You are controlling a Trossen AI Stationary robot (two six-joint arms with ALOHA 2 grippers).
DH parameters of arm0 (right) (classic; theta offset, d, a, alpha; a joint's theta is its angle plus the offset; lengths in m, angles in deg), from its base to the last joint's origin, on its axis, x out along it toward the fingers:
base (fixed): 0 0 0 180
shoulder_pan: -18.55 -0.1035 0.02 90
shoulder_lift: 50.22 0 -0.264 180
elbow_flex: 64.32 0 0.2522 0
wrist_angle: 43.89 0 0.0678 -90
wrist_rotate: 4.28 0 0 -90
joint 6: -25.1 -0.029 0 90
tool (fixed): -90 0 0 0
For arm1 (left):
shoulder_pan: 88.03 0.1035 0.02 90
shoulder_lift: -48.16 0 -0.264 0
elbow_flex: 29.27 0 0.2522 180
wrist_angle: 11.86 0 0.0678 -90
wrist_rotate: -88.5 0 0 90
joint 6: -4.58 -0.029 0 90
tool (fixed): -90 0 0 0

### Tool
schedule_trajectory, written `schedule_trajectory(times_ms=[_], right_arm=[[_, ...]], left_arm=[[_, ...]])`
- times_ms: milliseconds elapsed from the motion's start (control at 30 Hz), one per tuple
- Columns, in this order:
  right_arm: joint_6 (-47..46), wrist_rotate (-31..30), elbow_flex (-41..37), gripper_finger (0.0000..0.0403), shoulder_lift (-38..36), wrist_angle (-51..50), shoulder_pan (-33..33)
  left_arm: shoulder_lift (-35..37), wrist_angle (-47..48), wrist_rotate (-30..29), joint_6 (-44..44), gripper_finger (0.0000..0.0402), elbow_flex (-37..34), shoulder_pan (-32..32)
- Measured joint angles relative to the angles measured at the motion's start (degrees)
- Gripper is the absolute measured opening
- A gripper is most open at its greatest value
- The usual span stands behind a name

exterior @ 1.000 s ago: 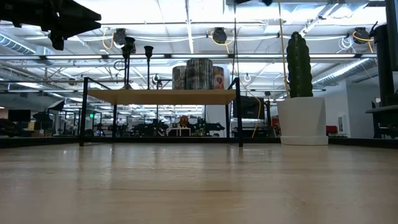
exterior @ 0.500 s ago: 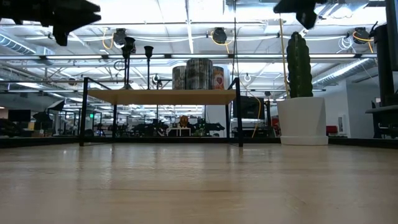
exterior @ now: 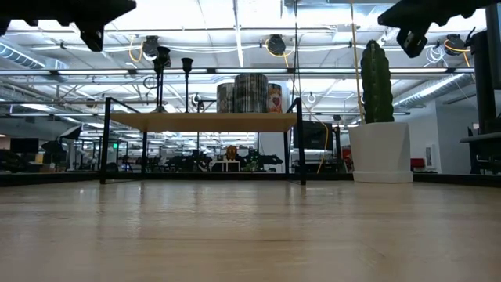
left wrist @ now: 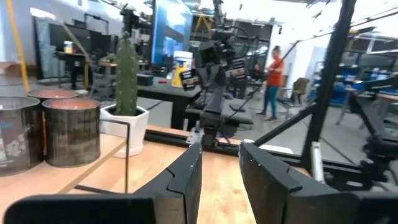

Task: Pick & Place candle stick holders
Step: Return To Home Position

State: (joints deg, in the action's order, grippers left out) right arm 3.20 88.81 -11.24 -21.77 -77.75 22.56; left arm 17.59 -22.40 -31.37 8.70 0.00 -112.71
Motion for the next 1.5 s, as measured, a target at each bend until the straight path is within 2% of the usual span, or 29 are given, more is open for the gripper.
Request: schedule_trajectory(times_ms=[167, 400, 533, 600, 667, 733, 900, 1067, 1300, 1500], right_arm=[[1.22, 0.0, -2.39, 0.0, -5.67, -0.25, 0.0], [0.9, 0.0, -6.45, 0.0, -11.81, -0.45, 0.0], [0.29, 0.0, -7.51, 0.0, -14.16, -1.36, 0.0], [0.09, 0.0, -7.55, 0.0, -15.03, -1.64, 0.0], [0.32, 0.0, -7.55, 0.0, -16.01, -1.64, 0.0], [0.87, -0.02, -7.57, 0.0, -17.13, -1.77, 0.0], [1.59, -0.19, -7.56, 0.0, -20.07, -3.16, 0.0], [2.0, -1.83, -8.71, 0.0, -21.62, -3.98, 0.0], [1.03, -1.78, -16.5, 0.0, -22.43, 3.44, 0.02], [0.94, -1.79, -20.96, 0.0, -23.85, 5.68, 0.02]], left_arm=[[-4.53, -5.06, -1.37, 0.04, 0.0113, 0.0, 1.85], [-4.97, -5.06, 5.23, 0.02, 0.0113, 0.0, 8.28], [-2.49, -1.05, 7.67, 1.26, 0.0113, 0.0, 13.19], [-0.28, 2.13, 10.69, 2.23, 0.0113, 0.0, 15.11], [2.84, 6.11, 14.16, 2.2, 0.0113, 0.0, 16.52], [6.61, 10.77, 15.13, 2.67, 0.0113, 0.0, 17.33], [14.93, 21.35, 13.42, 5.05, 0.0113, 0.0, 17.26], [17.94, 28.34, 13.48, 5.01, 0.0113, 0.0, 14.72], [17.95, 28.84, 13.17, 1.27, 0.0113, -0.04, 11.82], [17.97, 20.88, 12.79, 0.87, 0.0113, -5.98, 11.4]])
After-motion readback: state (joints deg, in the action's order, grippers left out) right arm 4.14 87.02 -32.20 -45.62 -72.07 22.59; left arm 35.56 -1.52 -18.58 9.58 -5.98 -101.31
